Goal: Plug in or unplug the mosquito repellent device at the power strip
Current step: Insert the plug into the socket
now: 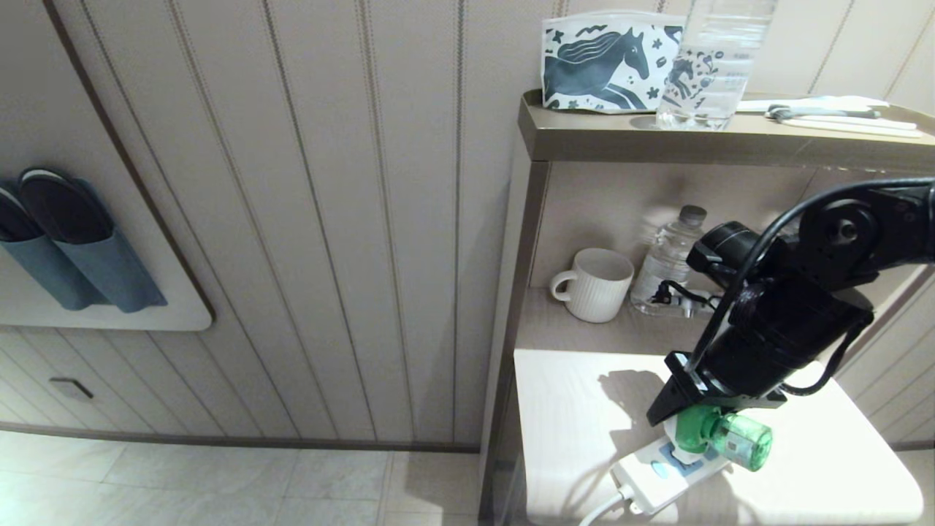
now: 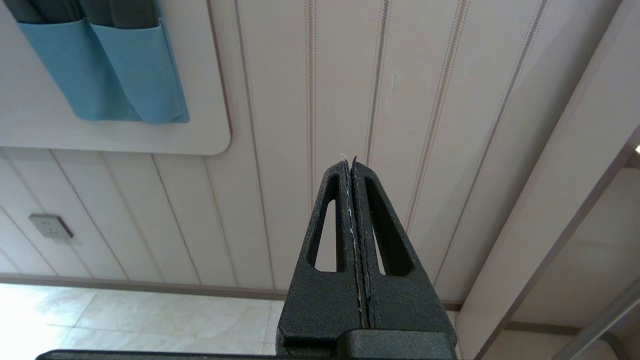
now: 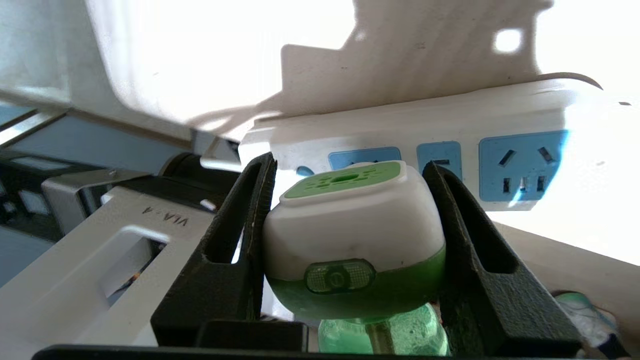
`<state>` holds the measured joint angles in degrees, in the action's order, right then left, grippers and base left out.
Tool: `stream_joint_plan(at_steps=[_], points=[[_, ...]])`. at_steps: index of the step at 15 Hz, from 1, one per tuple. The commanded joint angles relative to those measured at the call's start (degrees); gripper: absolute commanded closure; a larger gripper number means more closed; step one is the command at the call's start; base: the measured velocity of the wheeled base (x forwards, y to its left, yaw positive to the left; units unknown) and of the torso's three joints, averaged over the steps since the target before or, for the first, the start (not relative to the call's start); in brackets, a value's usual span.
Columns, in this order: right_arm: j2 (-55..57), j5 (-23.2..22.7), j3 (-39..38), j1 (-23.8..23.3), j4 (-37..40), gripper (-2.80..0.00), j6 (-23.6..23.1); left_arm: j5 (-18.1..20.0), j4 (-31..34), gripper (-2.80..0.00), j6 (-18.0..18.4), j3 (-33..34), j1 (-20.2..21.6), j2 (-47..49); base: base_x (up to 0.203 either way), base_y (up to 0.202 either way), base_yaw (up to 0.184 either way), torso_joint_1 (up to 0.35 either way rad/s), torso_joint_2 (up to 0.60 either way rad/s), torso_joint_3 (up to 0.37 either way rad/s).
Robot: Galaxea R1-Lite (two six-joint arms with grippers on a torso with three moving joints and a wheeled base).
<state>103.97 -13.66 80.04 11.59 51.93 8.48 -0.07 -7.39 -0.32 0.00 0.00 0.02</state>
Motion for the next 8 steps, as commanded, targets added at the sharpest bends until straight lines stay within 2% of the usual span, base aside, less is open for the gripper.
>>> stream_joint_plan(at_steps=[1, 5, 8], points=[[-0.4, 0.5, 0.5, 0.0, -0.7, 0.00, 0.0, 0.0, -0.1, 0.00, 0.0, 0.0, 0.0, 0.0, 0.000, 0.000, 0.000, 0.000, 0.00, 0.000], [0.3, 5.3, 0.1, 1.3, -5.4, 0.00, 0.0, 0.0, -0.1, 0.00, 0.0, 0.0, 0.0, 0.0, 0.000, 0.000, 0.000, 0.000, 0.00, 0.000], [1.4, 6.5, 0.9, 1.6, -6.3, 0.00, -0.1, 0.0, -0.1, 0.00, 0.0, 0.0, 0.0, 0.0, 0.000, 0.000, 0.000, 0.000, 0.00, 0.000]])
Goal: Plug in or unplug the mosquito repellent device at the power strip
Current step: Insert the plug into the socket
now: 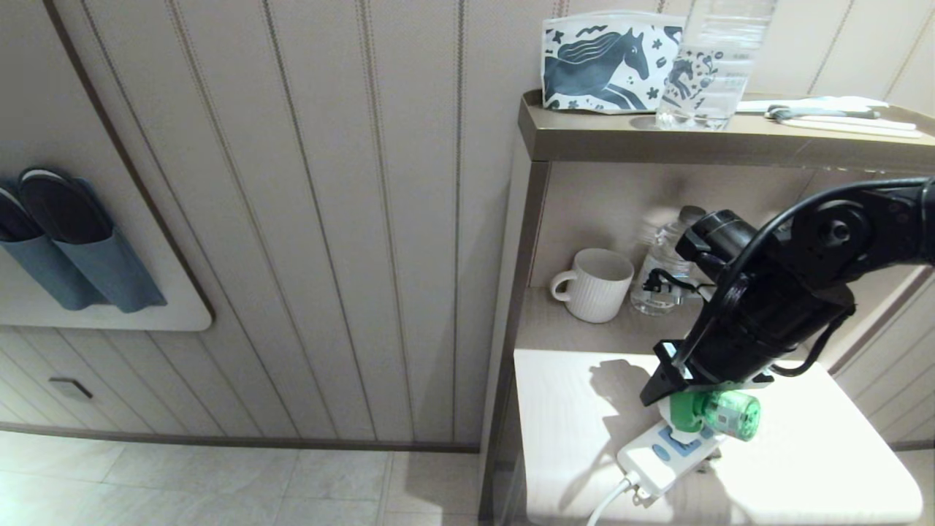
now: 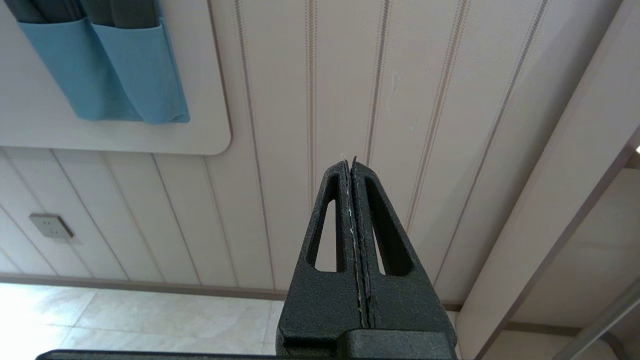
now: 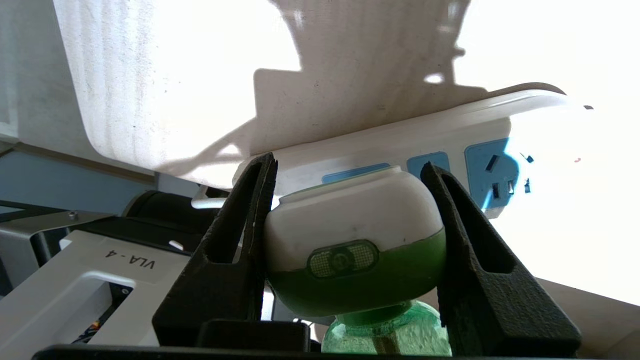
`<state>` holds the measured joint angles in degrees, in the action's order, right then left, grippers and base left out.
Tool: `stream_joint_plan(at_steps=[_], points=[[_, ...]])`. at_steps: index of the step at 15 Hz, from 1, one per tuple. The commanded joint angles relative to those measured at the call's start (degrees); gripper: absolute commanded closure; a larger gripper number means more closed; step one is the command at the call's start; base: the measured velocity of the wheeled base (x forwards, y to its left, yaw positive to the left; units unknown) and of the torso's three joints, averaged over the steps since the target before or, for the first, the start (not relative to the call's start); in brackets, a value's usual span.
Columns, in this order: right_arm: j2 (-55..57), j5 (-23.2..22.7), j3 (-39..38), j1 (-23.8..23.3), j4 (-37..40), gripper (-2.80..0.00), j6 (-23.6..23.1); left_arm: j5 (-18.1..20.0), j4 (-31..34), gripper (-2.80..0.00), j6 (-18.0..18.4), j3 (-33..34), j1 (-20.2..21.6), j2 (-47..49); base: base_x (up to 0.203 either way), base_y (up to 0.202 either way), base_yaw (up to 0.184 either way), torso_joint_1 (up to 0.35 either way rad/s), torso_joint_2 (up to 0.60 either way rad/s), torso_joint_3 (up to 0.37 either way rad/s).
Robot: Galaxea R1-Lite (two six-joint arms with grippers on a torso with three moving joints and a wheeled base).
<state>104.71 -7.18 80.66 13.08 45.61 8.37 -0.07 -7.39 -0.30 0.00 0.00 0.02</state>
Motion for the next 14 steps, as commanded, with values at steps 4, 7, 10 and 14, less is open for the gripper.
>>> stream_joint_plan(at_steps=[4, 7, 10, 14], points=[[0.4, 0.9, -0.4, 0.6, 0.0, 0.00, 0.1, 0.0, -0.1, 0.00, 0.0, 0.0, 0.0, 0.0, 0.000, 0.000, 0.000, 0.000, 0.00, 0.000], [-0.3, 1.3, -0.5, 0.6, 0.1, 0.00, 0.1, 0.0, -0.1, 0.00, 0.0, 0.0, 0.0, 0.0, 0.000, 0.000, 0.000, 0.000, 0.00, 0.000], [-2.4, 2.3, -1.4, 0.5, 0.1, 0.00, 0.2, 0.0, -0.1, 0.00, 0.0, 0.0, 0.0, 0.0, 0.000, 0.000, 0.000, 0.000, 0.00, 0.000], [-5.4, 5.1, -8.3, 1.6, -4.4, 0.00, 0.6, 0.0, -0.1, 0.00, 0.0, 0.0, 0.0, 0.0, 0.000, 0.000, 0.000, 0.000, 0.00, 0.000]])
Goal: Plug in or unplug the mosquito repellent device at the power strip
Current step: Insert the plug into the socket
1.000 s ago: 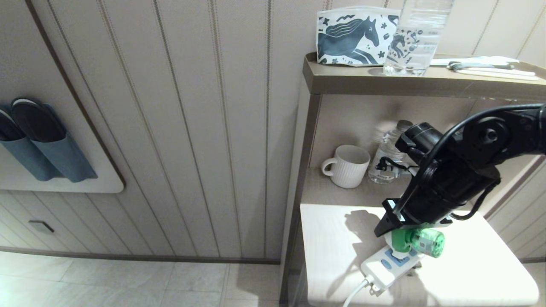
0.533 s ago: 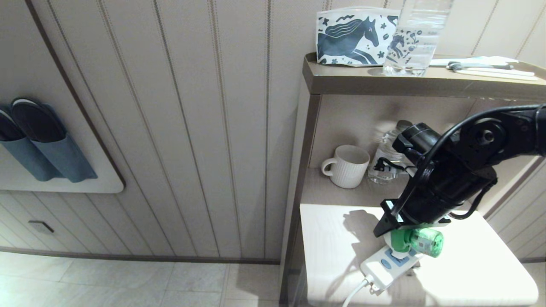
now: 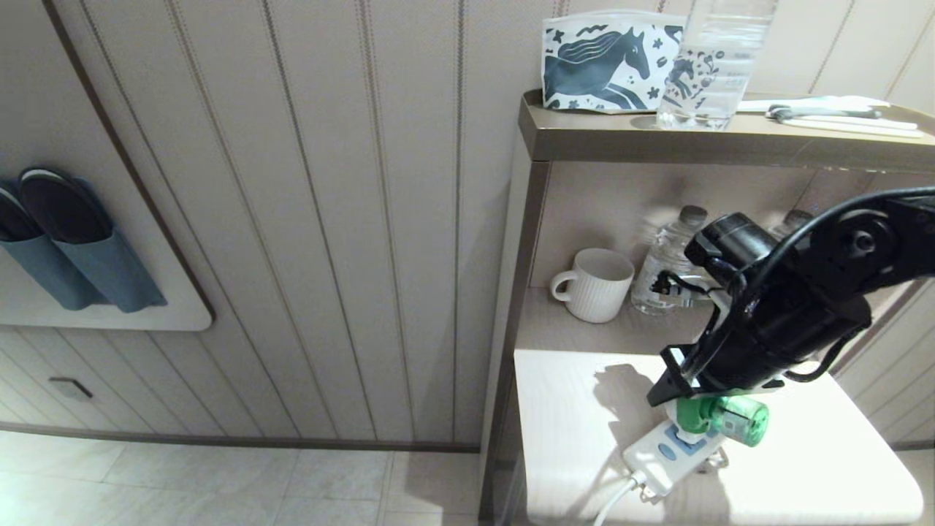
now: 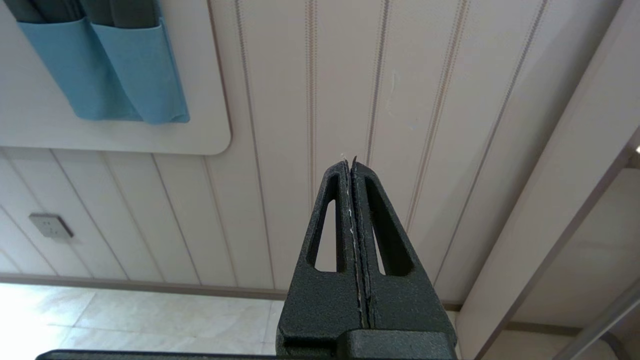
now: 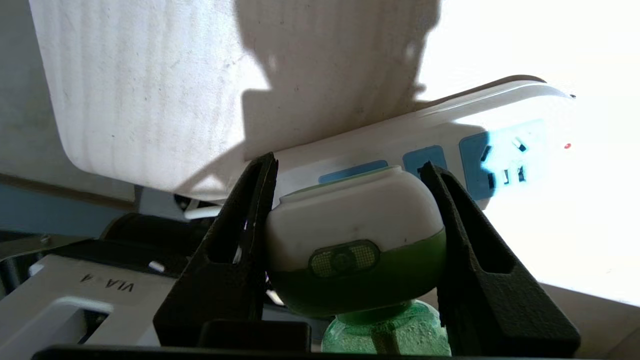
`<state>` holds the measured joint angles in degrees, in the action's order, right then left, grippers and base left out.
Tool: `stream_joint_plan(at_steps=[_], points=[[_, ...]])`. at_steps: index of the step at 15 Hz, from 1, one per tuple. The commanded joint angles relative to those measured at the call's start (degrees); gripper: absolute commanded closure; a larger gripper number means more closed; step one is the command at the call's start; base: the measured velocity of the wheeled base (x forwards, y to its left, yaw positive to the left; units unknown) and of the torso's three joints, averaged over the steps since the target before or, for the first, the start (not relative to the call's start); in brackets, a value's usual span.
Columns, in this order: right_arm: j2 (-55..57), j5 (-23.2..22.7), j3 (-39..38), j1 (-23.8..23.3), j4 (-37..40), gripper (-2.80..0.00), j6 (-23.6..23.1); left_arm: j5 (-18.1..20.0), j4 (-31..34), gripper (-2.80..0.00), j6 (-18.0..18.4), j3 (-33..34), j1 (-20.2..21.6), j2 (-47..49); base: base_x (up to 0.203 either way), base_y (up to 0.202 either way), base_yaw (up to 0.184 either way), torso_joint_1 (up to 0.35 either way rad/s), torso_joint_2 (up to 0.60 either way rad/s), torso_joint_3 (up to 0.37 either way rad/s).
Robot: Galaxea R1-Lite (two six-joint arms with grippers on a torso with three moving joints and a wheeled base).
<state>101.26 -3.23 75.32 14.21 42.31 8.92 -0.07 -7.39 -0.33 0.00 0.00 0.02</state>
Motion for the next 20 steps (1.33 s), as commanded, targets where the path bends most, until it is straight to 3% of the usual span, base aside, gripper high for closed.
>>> stream_joint_plan(at_steps=[1, 3, 20], points=[[-2.4, 3.4, -5.3, 1.1, -4.2, 0.00, 0.1, 0.0, -0.1, 0.00, 0.0, 0.0, 0.0, 0.0, 0.000, 0.000, 0.000, 0.000, 0.00, 0.000], [-2.9, 5.8, -7.4, 2.2, -7.5, 0.00, 0.2, 0.0, -0.1, 0.00, 0.0, 0.0, 0.0, 0.0, 0.000, 0.000, 0.000, 0.000, 0.00, 0.000], [-3.9, 5.9, -15.3, 2.3, -12.6, 0.00, 1.7, 0.0, -0.1, 0.00, 0.0, 0.0, 0.0, 0.0, 0.000, 0.000, 0.000, 0.000, 0.00, 0.000]])
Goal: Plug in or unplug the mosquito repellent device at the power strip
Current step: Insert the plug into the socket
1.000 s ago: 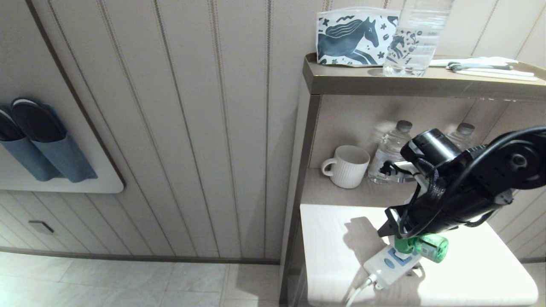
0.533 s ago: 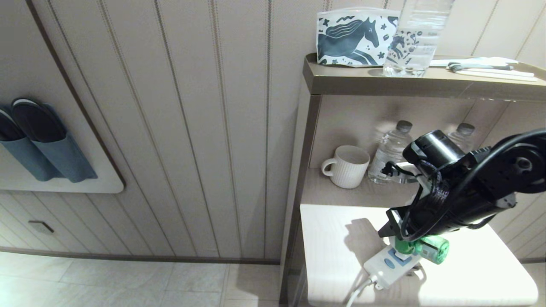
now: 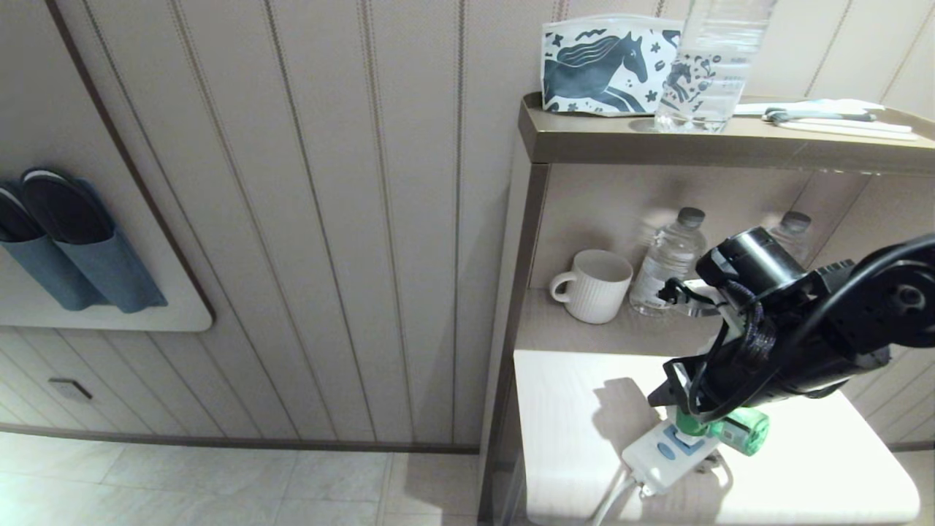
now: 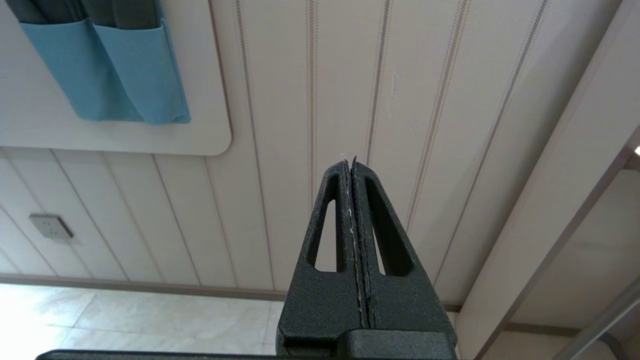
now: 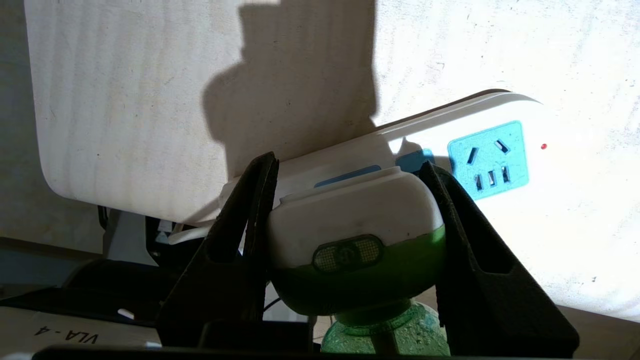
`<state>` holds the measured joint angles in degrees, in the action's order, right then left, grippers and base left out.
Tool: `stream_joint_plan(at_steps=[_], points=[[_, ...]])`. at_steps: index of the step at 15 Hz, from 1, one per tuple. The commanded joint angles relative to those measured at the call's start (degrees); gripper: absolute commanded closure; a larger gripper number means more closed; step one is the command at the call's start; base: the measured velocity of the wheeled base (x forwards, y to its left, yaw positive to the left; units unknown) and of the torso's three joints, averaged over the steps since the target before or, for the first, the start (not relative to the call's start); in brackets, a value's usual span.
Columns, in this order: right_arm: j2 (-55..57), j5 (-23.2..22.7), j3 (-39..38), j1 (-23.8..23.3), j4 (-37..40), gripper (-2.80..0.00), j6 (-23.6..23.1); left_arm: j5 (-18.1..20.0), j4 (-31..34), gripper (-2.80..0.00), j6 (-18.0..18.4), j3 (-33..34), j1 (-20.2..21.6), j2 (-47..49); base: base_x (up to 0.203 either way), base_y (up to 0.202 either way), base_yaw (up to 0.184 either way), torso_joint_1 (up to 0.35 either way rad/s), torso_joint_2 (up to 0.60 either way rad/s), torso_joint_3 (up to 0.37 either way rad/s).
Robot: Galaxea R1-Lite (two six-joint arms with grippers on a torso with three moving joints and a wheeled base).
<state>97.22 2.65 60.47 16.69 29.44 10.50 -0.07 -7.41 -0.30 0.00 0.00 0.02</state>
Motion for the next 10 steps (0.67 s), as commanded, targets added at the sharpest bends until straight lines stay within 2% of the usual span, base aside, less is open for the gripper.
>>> stream_joint_plan(at_steps=[1, 5, 10], points=[[0.2, 0.0, -0.6, -0.1, -0.1, 0.00, 0.4, 0.0, -0.1, 0.00, 0.0, 0.0, 0.0, 0.0, 0.000, 0.000, 0.000, 0.000, 0.00, 0.000], [-0.4, 0.2, -4.5, 0.4, -4.7, 0.00, 2.0, 0.0, -0.1, 0.00, 0.0, 0.0, 0.0, 0.0, 0.000, 0.000, 0.000, 0.000, 0.00, 0.000], [-2.8, 0.3, -6.1, 0.5, -4.4, 0.00, 2.1, 0.0, -0.1, 0.00, 0.0, 0.0, 0.0, 0.0, 0.000, 0.000, 0.000, 0.000, 0.00, 0.000]])
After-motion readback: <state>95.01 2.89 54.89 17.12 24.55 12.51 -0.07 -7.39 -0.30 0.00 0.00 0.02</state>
